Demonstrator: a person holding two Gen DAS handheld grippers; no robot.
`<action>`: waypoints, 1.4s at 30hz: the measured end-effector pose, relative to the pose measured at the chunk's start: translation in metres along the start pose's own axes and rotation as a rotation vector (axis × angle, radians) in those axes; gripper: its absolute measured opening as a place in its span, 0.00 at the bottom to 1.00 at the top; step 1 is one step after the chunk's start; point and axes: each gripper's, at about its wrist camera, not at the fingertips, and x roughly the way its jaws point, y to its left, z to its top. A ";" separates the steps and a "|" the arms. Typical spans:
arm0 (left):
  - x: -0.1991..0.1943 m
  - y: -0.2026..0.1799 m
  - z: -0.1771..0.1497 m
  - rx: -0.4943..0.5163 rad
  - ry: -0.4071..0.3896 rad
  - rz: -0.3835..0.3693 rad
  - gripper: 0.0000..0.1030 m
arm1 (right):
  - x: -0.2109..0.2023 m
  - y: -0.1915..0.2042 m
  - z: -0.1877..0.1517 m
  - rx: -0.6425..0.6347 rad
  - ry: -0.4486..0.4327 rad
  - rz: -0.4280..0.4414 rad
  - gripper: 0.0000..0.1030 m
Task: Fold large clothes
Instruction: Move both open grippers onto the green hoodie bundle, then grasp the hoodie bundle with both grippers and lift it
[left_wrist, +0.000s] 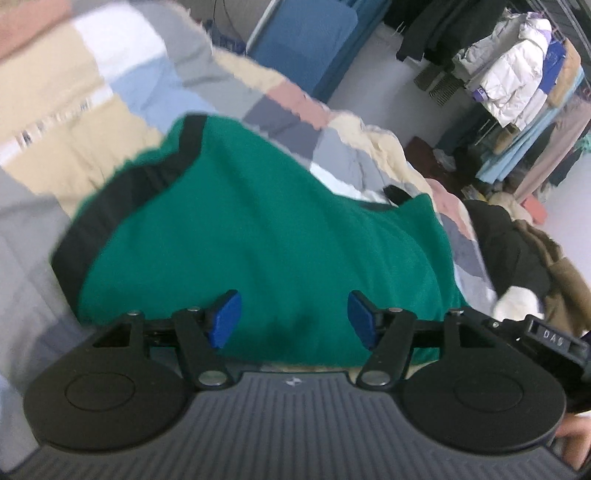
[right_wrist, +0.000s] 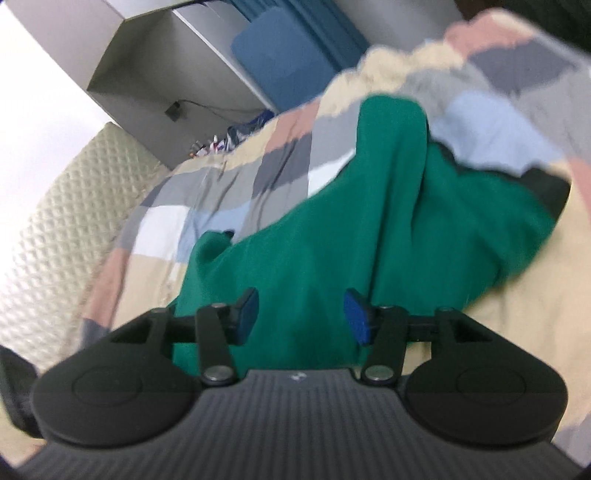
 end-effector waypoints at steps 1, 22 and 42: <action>0.001 0.002 0.000 -0.011 0.006 -0.008 0.73 | 0.001 -0.002 -0.003 0.026 0.010 0.008 0.65; 0.090 0.107 -0.018 -0.740 0.237 -0.265 0.91 | 0.024 -0.098 -0.025 0.652 -0.097 0.005 0.83; 0.083 0.118 -0.017 -0.875 0.055 -0.246 0.89 | 0.052 -0.088 -0.006 0.483 -0.065 0.043 0.72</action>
